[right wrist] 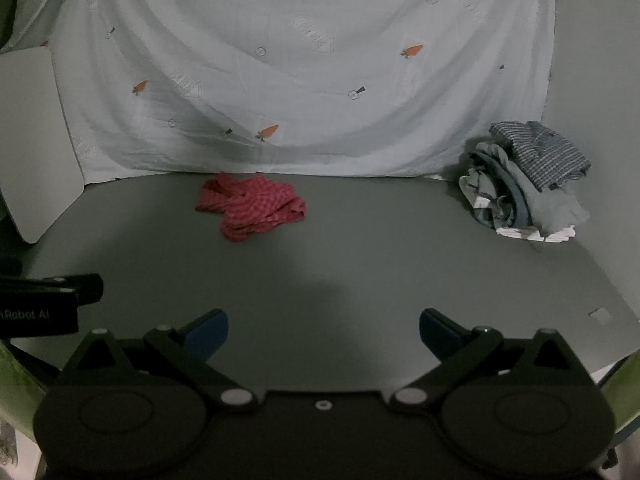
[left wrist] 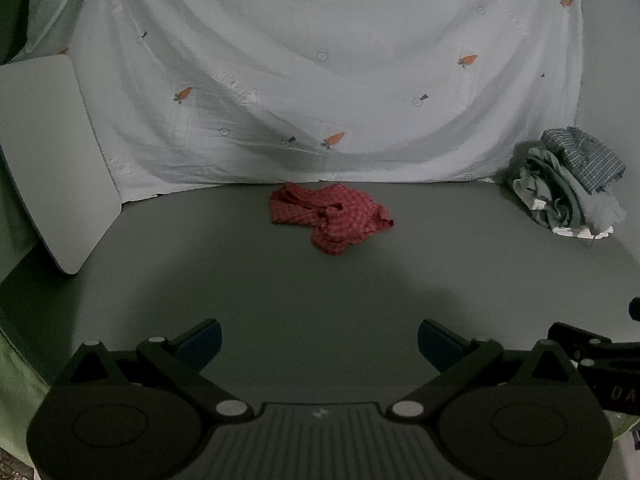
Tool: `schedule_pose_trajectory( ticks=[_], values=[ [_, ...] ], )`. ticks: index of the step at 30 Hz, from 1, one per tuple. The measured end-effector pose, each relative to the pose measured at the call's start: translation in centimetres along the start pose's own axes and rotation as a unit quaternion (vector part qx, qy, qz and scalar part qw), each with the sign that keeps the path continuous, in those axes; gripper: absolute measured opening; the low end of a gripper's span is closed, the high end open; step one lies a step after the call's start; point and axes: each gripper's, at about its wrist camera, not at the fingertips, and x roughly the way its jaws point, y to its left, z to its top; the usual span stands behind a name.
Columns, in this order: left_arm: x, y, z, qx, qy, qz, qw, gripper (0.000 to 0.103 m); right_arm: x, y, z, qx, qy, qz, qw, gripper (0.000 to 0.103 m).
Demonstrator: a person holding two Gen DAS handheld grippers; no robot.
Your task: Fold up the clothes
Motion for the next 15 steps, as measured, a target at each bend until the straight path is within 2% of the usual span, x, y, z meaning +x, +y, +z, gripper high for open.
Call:
schedule_pose_trajectory(
  ticks=[15],
  values=[
    [0.05, -0.48, 0.44, -0.002, 0.002, 0.006, 1.0, 0.103, 0.53, -0.31, 0.29, -0.001, -0.002, 0.001, 1.0, 0.103]
  ],
)
